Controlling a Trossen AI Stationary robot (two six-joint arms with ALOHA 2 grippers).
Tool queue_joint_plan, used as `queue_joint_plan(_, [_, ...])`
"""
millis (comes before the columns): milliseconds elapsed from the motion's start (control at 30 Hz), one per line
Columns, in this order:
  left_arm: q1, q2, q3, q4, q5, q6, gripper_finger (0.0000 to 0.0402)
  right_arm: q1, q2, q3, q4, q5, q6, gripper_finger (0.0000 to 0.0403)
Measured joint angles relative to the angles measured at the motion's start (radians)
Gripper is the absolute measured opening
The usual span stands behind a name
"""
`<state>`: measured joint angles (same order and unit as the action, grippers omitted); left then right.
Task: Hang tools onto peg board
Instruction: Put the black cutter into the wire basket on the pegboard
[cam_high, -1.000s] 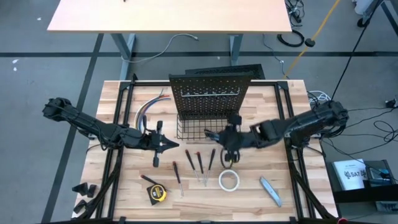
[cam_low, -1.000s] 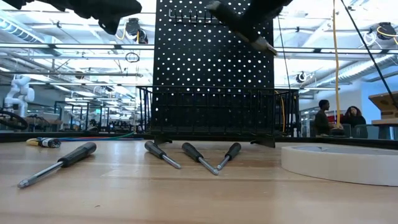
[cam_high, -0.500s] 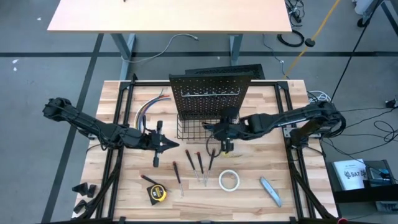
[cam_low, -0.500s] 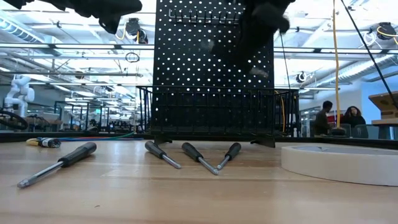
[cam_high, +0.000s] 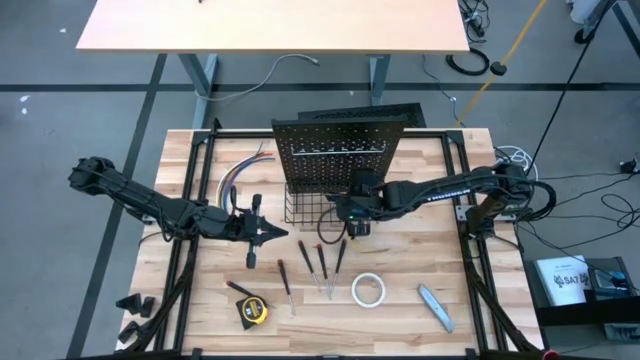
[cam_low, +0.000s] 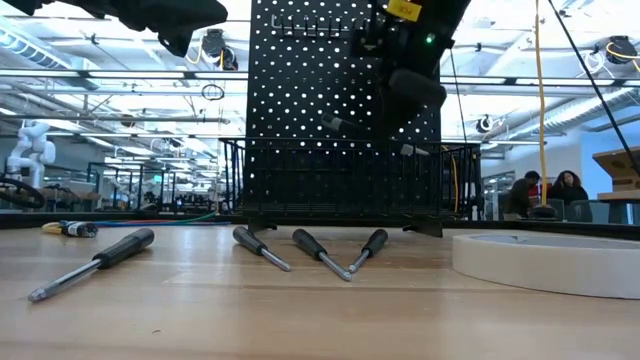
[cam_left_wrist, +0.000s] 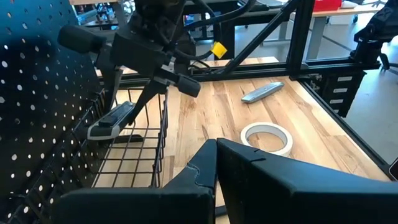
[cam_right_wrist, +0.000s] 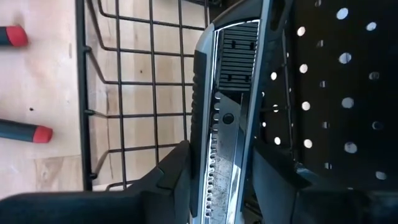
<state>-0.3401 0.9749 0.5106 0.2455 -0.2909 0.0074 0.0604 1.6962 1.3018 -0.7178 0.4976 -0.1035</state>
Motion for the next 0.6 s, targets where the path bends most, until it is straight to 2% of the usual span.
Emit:
queue_joint_plan(300, [0.000,0.000,0.000,0.000,0.031,-0.001,0.0011,-0.002,0.001,0.000,-0.027,-0.001,0.039,0.0153])
queue_joint_plan(600, [0.000,0.000,0.000,0.000,0.051,-0.001,0.0011,-0.002,0.001,0.000,-0.034,-0.002,0.038,0.0156])
